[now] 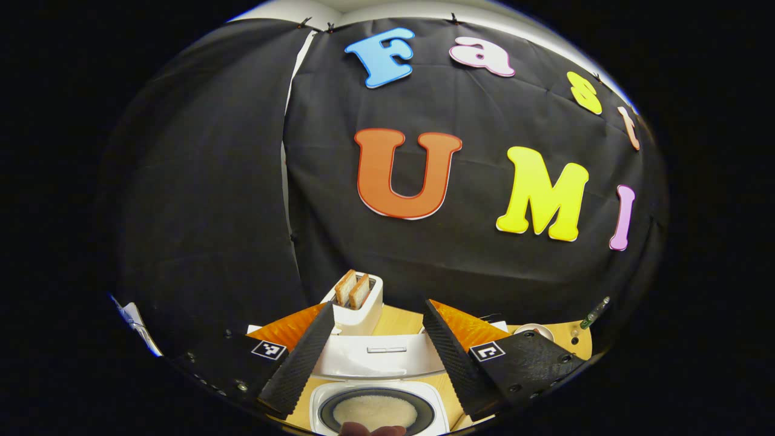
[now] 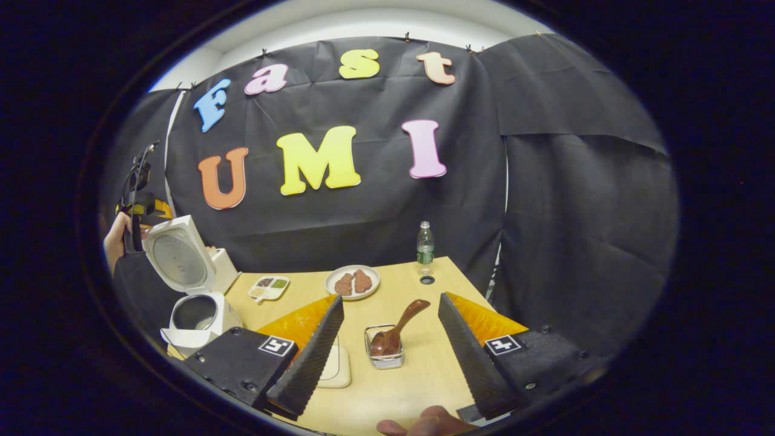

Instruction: Close the left gripper, press the button to open the rice cooker; take a wooden spoon from the chopstick holder with the right hand, scoop a spoonful of rice and pour it into the rice cooker, then put the wooden spoon back into the chopstick holder.

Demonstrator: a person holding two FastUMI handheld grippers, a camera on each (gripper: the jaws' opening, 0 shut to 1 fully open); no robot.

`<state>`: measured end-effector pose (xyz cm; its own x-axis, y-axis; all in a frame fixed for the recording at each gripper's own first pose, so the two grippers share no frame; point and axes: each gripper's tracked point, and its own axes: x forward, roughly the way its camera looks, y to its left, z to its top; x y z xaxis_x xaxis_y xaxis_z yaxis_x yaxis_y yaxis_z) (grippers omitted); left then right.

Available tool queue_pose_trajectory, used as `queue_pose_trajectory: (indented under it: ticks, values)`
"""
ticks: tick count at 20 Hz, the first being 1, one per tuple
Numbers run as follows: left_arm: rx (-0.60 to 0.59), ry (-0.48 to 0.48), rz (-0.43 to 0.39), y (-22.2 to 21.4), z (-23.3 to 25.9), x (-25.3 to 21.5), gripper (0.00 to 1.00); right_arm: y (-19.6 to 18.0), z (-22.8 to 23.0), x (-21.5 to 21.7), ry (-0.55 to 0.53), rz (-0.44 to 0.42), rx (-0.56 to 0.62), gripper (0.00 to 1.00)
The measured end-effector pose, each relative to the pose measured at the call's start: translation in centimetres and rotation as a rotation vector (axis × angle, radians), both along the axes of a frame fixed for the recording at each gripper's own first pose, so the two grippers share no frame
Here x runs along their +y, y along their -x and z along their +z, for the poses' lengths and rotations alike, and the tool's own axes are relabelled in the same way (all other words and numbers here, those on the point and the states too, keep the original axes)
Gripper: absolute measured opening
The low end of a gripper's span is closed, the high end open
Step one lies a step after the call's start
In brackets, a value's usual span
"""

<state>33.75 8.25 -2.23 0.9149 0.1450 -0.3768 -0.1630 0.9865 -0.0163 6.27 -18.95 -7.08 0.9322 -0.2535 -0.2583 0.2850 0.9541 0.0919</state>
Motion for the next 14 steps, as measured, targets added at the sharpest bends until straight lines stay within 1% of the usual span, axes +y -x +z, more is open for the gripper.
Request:
queue_pose_trajectory:
  ticks: [1,2,3,5,6,8,11,12,14]
  values:
    - [0.006,-0.001,0.004,-0.1,-0.2,0.2,0.97,-0.2,0.0,0.2,-0.001,0.004,0.002,0.99]
    - [0.015,-0.001,0.006,0.0,-0.2,-0.2,0.96,-0.4,0.0,0.4,-0.001,0.010,0.002,0.97]
    - [0.028,-0.003,0.002,0.2,-0.3,-0.3,0.96,-0.7,0.0,0.8,-0.001,0.023,0.003,0.99]
    - [0.056,-0.020,-0.027,1.2,-0.7,-0.6,0.96,-1.2,-0.2,2.0,0.003,0.058,0.012,0.97]
    - [0.060,-0.017,-0.046,2.1,-0.8,-1.0,0.97,-1.4,-0.3,2.6,0.007,0.077,0.017,0.99]
    - [0.108,0.017,-0.080,4.2,-1.4,-1.9,0.97,-1.7,-0.6,3.6,0.006,0.113,0.025,0.97]
    - [0.163,0.042,-0.086,8.0,-3.2,-2.9,0.96,-2.2,-1.1,5.4,-0.013,0.168,0.042,0.97]
    - [0.187,0.049,-0.088,9.5,-4.0,-3.5,0.96,-2.3,-1.5,5.8,-0.014,0.184,0.051,0.99]
    - [0.250,0.086,-0.110,12.7,-6.1,-4.7,0.96,-2.5,-1.5,6.5,-0.008,0.211,0.055,0.99]
